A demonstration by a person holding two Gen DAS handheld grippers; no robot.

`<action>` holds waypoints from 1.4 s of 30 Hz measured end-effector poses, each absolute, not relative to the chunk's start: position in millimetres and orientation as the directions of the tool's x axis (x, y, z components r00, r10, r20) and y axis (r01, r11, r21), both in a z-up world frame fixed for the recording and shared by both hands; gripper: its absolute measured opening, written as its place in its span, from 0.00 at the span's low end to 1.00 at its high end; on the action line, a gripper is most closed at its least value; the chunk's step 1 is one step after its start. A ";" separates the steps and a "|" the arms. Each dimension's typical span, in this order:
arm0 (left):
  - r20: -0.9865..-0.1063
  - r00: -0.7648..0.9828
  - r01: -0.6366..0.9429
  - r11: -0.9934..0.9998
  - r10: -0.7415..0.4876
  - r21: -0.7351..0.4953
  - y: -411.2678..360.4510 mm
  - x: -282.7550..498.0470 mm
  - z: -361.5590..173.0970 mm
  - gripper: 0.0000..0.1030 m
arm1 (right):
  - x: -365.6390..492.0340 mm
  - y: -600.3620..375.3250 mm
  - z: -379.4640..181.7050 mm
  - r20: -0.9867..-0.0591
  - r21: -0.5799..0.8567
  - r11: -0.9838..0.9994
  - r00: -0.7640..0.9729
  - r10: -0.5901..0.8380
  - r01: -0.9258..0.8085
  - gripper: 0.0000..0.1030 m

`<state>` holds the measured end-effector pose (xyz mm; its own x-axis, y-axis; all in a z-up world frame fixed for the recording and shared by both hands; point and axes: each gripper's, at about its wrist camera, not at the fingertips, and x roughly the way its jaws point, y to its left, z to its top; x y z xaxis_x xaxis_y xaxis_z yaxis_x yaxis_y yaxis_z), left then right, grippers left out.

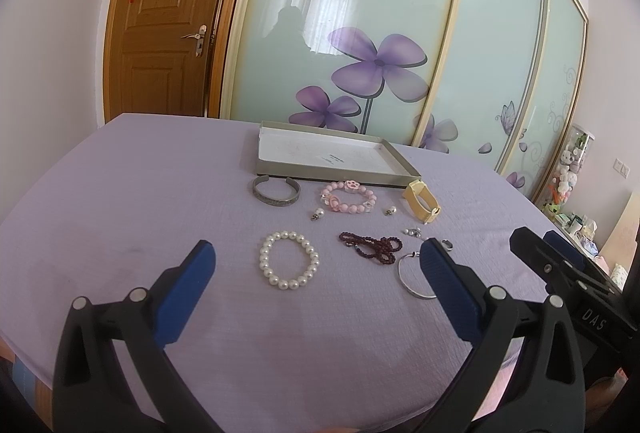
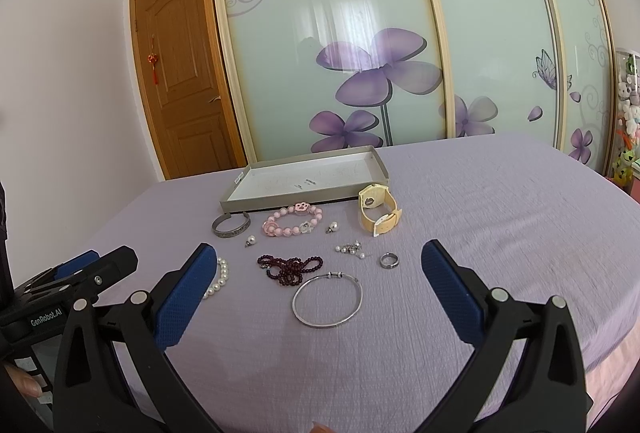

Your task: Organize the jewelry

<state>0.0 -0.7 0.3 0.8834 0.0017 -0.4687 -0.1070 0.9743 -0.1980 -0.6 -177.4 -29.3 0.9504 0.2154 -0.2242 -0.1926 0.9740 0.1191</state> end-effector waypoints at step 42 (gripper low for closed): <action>-0.476 0.879 -0.116 0.973 0.006 -0.202 2.7 1.7 -8.2 0.98 | 3.2 -181.3 -33.3 -0.232 0.124 0.974 0.949 0.214 -0.190 0.99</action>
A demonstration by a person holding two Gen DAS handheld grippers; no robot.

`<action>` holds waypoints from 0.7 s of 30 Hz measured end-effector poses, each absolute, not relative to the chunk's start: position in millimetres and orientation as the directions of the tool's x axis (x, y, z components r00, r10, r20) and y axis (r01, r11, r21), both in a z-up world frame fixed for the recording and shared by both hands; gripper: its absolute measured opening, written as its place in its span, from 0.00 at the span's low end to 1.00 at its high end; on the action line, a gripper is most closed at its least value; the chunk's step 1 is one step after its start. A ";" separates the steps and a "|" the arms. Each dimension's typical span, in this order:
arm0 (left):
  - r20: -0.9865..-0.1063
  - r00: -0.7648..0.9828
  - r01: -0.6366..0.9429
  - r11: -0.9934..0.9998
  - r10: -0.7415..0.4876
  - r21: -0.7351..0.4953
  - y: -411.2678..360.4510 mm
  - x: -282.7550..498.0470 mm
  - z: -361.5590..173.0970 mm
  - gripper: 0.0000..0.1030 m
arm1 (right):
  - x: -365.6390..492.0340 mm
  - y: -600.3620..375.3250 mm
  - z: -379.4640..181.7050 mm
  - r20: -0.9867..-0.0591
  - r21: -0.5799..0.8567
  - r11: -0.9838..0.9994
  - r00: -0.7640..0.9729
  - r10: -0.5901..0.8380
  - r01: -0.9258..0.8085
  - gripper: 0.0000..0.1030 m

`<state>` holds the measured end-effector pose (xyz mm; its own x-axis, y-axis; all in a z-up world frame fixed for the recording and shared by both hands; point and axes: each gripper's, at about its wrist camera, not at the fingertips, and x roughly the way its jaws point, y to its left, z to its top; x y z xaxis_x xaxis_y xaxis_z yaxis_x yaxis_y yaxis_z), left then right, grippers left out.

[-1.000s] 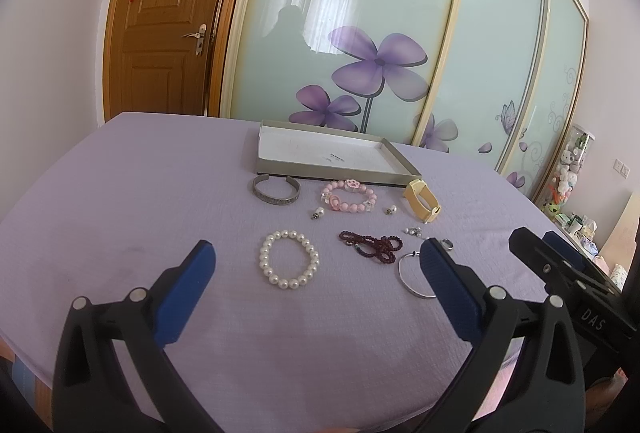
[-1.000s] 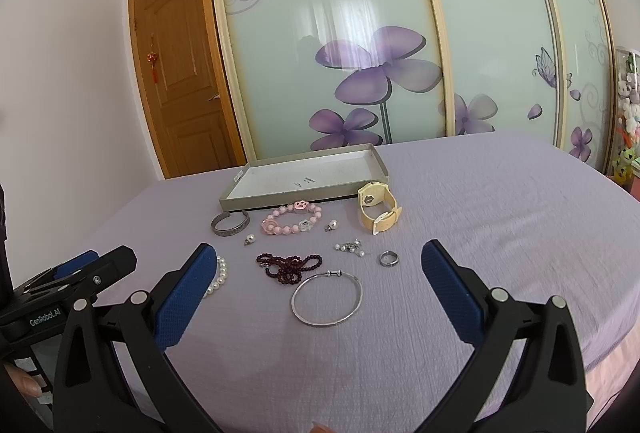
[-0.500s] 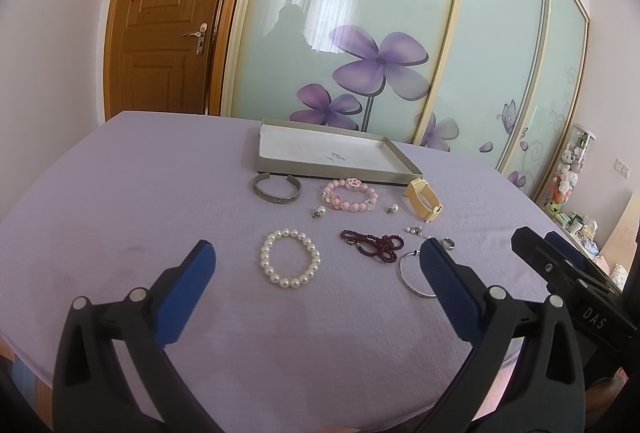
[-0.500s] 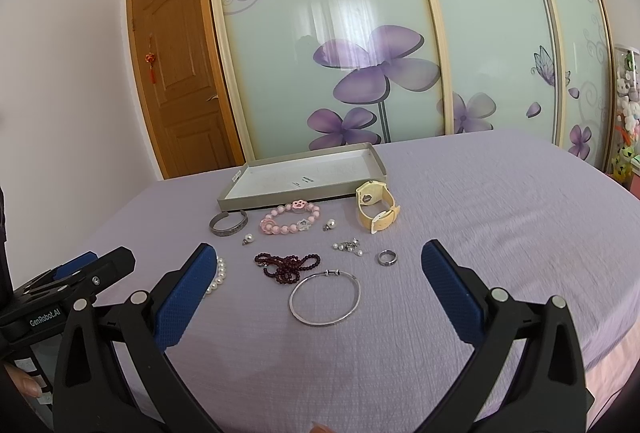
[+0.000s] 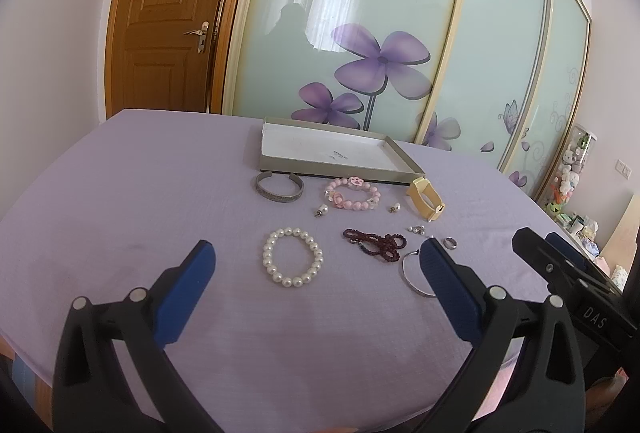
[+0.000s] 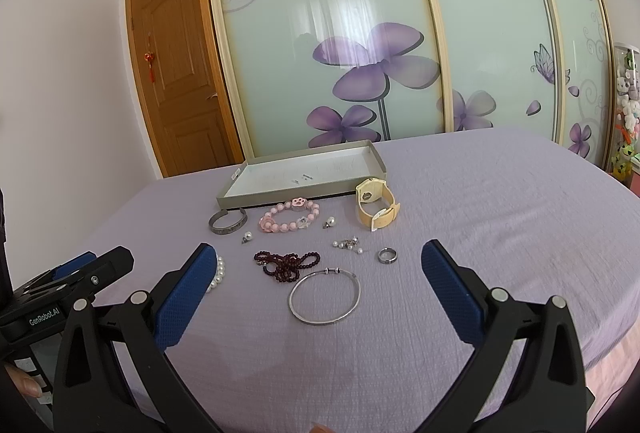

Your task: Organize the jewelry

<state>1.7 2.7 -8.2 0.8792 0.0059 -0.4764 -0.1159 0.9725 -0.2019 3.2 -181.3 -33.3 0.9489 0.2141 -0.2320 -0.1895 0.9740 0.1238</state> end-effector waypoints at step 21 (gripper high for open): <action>-0.585 0.811 -0.149 0.972 0.014 -0.184 12.3 21.8 -18.8 0.98 | 40.3 -193.5 -42.8 -0.363 0.122 0.987 0.921 0.140 -0.102 0.99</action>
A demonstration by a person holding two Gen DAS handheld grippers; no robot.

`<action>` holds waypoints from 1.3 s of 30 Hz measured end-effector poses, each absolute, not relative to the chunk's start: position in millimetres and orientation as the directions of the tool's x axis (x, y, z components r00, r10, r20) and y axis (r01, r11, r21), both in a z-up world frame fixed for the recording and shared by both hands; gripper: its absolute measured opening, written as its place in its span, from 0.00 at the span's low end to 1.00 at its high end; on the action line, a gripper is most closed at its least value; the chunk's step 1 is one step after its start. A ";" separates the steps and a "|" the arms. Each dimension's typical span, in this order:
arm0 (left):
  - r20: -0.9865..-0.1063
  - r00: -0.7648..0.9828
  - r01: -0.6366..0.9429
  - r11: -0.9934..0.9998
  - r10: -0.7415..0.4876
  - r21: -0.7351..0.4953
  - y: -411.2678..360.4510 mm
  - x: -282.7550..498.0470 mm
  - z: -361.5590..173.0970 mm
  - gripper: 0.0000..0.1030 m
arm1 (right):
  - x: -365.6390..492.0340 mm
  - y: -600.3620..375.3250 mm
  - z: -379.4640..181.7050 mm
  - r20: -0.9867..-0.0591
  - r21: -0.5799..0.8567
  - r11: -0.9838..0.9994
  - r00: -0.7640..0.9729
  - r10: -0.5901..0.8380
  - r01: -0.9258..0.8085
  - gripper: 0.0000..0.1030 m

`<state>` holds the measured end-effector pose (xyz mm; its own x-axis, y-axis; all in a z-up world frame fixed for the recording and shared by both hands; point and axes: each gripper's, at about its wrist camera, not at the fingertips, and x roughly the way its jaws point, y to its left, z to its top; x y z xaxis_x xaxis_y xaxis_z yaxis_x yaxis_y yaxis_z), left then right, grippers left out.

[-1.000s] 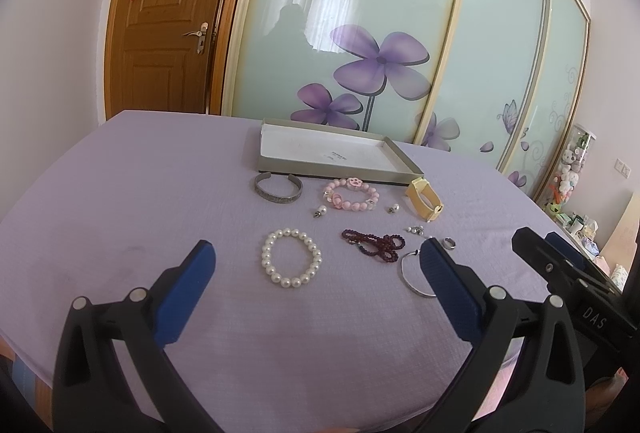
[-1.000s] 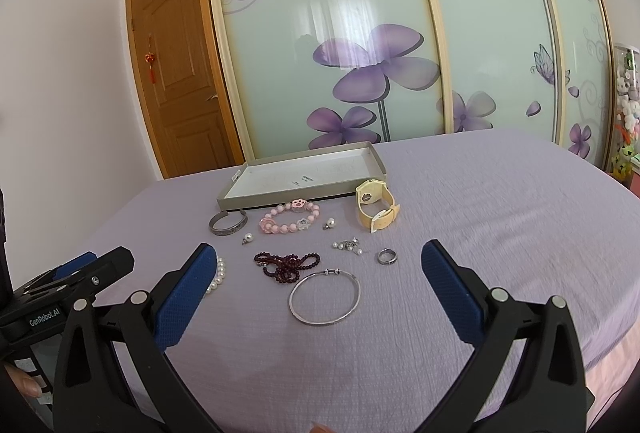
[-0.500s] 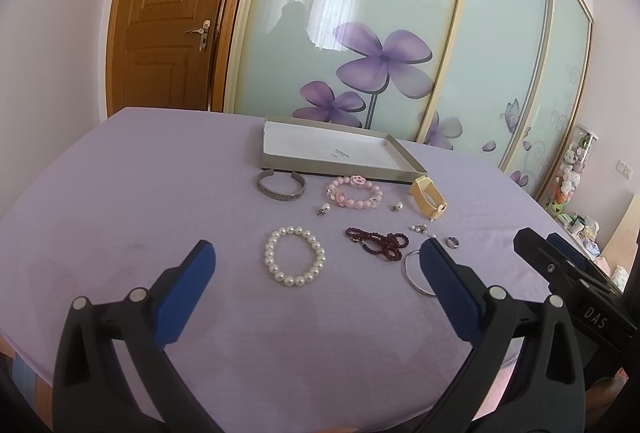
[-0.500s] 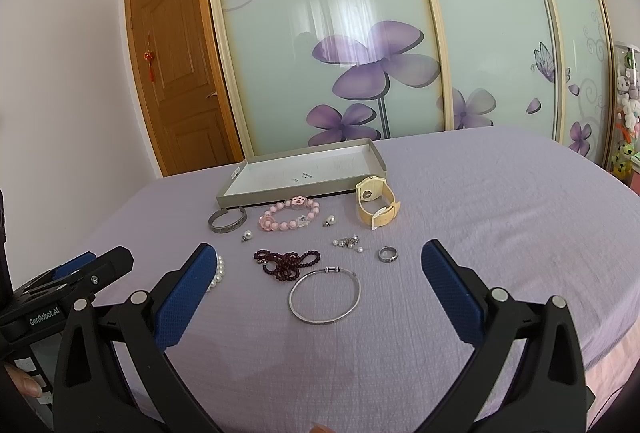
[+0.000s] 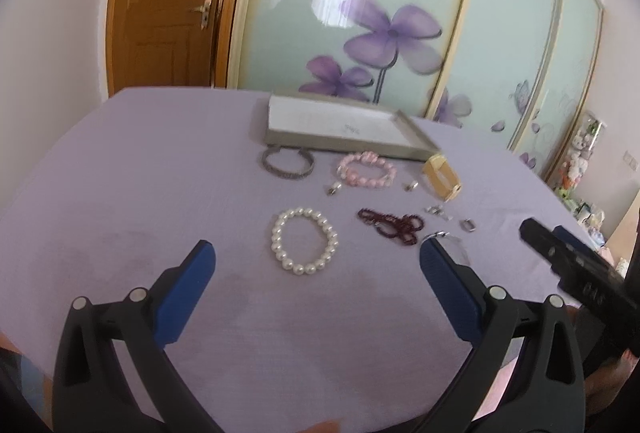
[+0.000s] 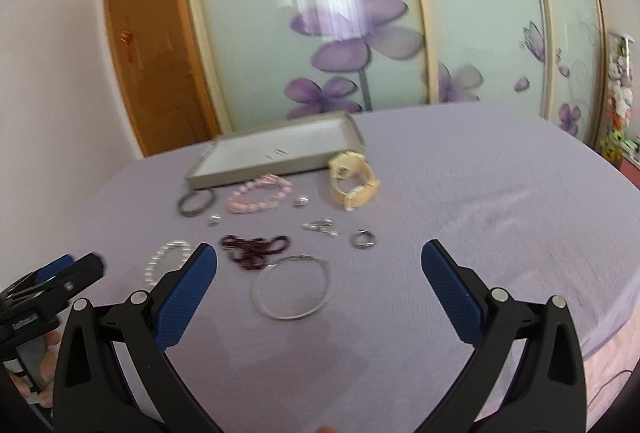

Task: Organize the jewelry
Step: 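Grasp the small silver ring with the right tool while the left tool grasps the pearl bracelet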

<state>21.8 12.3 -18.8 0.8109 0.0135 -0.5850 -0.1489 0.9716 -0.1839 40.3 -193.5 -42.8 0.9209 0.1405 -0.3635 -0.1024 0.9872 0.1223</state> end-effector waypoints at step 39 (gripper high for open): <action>-0.764 0.645 -0.197 0.968 0.006 -0.158 62.4 109.0 -57.0 0.73 | 156.2 -195.7 -78.5 -0.652 0.007 0.999 0.757 0.039 -0.046 0.22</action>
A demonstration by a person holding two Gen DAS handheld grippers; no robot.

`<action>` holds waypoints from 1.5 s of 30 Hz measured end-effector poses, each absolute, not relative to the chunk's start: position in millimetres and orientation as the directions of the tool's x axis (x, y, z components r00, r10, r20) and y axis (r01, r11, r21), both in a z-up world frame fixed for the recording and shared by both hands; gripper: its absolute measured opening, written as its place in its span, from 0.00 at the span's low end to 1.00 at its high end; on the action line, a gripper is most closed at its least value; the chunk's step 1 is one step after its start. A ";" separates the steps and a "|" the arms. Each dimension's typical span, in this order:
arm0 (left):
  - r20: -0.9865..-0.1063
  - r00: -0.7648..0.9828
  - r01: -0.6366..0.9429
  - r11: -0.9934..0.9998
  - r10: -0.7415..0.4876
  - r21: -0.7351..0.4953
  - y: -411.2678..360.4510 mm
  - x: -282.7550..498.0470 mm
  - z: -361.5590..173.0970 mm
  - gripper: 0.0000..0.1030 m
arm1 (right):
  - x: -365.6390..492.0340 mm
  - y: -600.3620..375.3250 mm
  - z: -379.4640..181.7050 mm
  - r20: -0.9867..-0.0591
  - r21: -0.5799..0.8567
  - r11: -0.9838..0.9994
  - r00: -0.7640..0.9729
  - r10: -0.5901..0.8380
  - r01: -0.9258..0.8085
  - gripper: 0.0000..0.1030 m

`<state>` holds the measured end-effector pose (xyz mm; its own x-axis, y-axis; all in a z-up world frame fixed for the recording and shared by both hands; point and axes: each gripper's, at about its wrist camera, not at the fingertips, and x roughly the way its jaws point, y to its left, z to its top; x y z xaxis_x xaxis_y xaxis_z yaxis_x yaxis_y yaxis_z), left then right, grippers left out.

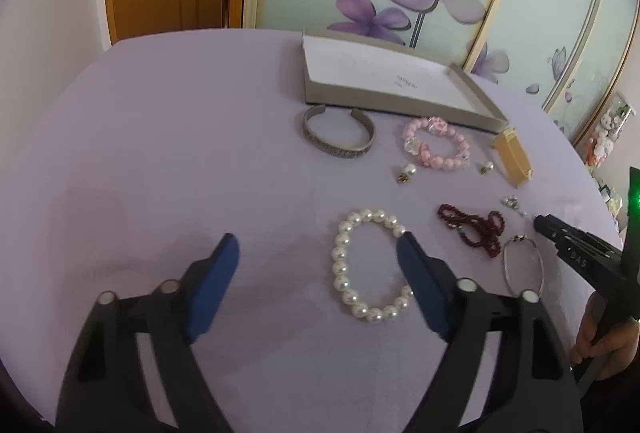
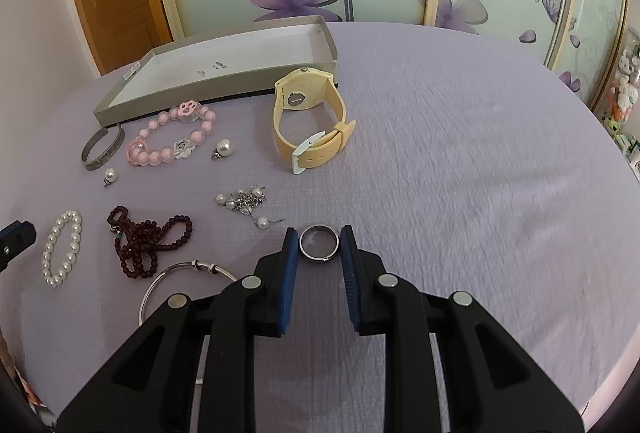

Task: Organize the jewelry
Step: 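Grasp the small silver ring with the right tool while the left tool grasps the pearl bracelet, then carry ring and pearl bracelet into the grey tray and open both tools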

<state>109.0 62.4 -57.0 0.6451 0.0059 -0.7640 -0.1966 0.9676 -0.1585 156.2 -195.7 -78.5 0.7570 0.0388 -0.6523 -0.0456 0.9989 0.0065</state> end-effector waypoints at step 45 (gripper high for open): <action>-0.620 0.775 0.002 0.982 -0.123 -0.191 47.3 129.6 39.8 0.09 | 166.8 -183.1 2.8 -0.549 0.121 0.971 0.801 0.239 -0.207 0.22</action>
<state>129.6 47.3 39.8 0.7746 -0.1225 -0.6205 0.0021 0.9815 -0.1912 166.8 -183.1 2.8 0.8009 0.2393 -0.5489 -0.2069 0.9708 0.1214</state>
